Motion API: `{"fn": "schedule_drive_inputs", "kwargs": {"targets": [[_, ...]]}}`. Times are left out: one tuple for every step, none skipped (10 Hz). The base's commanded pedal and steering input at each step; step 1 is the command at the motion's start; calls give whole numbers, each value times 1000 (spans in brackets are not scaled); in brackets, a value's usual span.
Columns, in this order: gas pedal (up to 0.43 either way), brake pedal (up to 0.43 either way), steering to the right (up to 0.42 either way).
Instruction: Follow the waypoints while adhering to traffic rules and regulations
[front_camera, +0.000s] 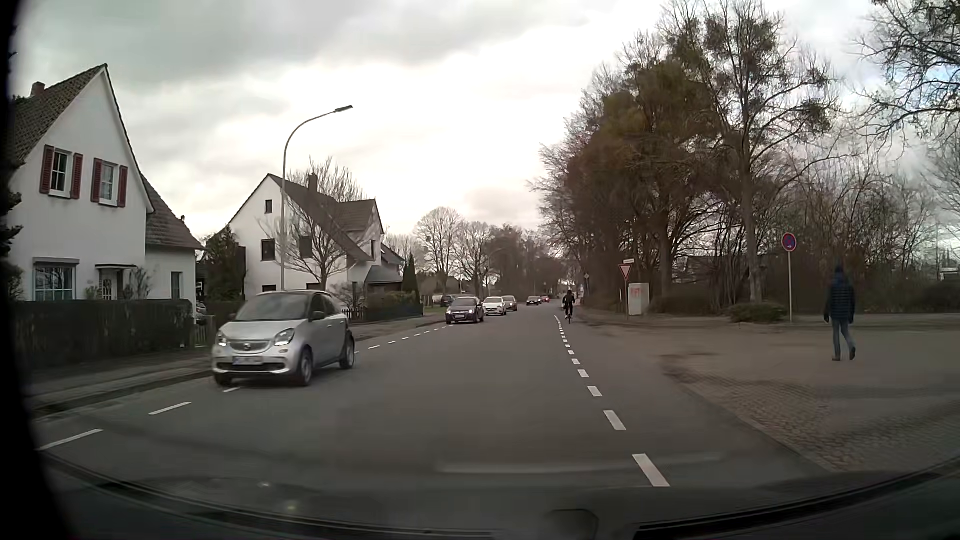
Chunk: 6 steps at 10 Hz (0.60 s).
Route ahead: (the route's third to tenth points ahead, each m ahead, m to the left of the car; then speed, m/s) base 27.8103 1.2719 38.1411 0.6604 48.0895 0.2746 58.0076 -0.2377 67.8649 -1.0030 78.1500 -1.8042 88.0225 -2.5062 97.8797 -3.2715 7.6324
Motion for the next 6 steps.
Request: {"fn": "schedule_drive_inputs", "kwargs": {"targets": [[98, 0, 15], [98, 0, 13], [98, 0, 12], [98, 0, 11], [98, 0, 11], [98, 0, 10]]}}
